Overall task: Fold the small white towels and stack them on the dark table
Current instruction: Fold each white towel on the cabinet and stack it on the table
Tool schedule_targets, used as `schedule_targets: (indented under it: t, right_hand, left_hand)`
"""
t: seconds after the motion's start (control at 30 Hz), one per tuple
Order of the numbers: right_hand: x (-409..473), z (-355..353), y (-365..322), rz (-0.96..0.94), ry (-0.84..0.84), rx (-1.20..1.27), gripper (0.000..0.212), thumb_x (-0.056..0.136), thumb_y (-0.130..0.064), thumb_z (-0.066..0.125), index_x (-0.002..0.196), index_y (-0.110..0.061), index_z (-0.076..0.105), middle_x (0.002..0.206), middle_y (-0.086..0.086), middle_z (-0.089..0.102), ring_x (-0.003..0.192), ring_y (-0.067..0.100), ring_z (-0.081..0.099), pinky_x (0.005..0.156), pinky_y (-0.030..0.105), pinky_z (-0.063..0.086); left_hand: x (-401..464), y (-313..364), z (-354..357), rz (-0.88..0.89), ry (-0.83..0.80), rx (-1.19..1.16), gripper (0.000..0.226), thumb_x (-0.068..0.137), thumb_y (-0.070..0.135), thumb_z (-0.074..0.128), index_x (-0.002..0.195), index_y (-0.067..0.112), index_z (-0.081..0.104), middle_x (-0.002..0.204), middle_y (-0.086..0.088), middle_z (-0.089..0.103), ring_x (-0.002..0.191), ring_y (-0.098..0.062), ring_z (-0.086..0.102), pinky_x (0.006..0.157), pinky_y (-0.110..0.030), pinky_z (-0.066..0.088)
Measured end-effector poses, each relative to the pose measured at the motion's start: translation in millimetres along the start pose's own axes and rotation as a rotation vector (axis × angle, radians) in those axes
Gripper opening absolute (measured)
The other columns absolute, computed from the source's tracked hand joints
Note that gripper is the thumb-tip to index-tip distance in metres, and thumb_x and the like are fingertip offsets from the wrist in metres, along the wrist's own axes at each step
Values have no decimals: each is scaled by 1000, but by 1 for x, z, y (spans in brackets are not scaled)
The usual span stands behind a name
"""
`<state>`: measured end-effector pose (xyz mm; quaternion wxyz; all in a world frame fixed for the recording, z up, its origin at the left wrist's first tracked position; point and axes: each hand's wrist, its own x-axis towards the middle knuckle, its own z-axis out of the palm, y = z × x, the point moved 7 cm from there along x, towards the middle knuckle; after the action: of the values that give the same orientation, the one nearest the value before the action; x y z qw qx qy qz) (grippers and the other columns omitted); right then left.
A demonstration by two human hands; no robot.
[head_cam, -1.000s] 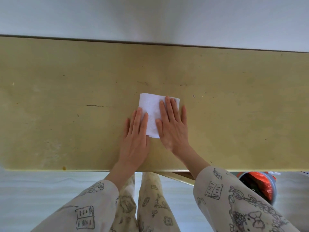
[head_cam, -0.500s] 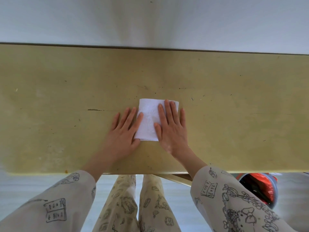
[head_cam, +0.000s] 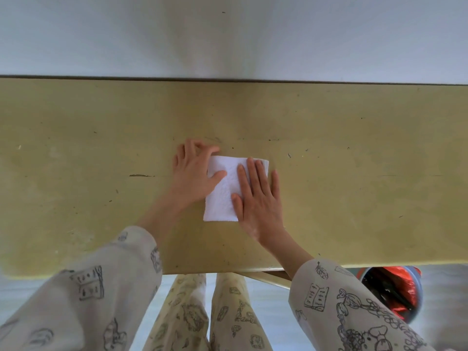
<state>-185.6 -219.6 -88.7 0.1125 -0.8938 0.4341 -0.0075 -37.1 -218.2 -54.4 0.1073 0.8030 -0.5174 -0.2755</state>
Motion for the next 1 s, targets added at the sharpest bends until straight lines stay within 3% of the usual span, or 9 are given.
schedule_targets:
  t: [0.13,0.33,0.43,0.5,0.63,0.77,0.9,1.0]
  right_hand:
    - [0,0,0,-4,-8,8,58,95,-40,26,144,-9,27,152,13,26,142,25,15,111,52,15]
    - [0,0,1,3,-21,15,56,98,-41,16,144,-10,27,152,12,26,142,25,16,112,52,16]
    - [0,1,1,5,-32,19,58,99,-42,11,145,-10,26,152,12,26,142,25,16,112,52,16]
    - [-1,1,1,7,-36,19,58,99,-42,10,145,-10,26,152,12,26,142,25,16,112,52,16]
    - [0,1,2,6,-34,22,58,99,-42,10,144,-10,26,152,13,28,142,25,17,111,53,18]
    - [0,0,2,4,-26,23,58,99,-42,11,144,-10,28,152,12,29,141,25,18,111,53,19]
    - [0,0,2,-15,-24,14,57,99,-42,12,144,-11,28,151,11,30,141,23,19,111,54,18]
    - [0,0,2,-20,-31,13,57,99,-42,12,144,-12,29,151,11,30,141,24,20,110,55,19]
  left_hand:
    - [25,6,-2,31,-229,66,38,75,33,69,108,19,55,105,1,29,112,-23,31,98,-31,23]
    - [33,16,-2,61,-392,160,33,74,30,71,102,20,57,103,0,33,110,-22,33,97,-34,26]
    - [35,15,3,38,-571,242,23,77,33,69,85,15,58,81,2,46,88,-19,45,77,-30,37]
    - [37,15,6,16,-678,274,25,78,35,68,81,12,58,70,3,49,73,-18,48,64,-26,35]
    - [41,17,12,-79,-929,186,26,82,33,66,69,14,53,56,3,46,46,-11,36,45,-20,29]
    - [36,11,19,-190,-1158,304,24,84,38,63,78,17,53,52,5,43,37,-9,26,42,-18,24]
    - [41,11,18,-159,-1138,465,34,85,48,58,85,14,54,61,3,47,46,-11,30,45,-21,27]
    - [45,14,19,-111,-1086,454,41,87,51,53,75,12,51,62,2,47,45,-11,33,45,-20,29]
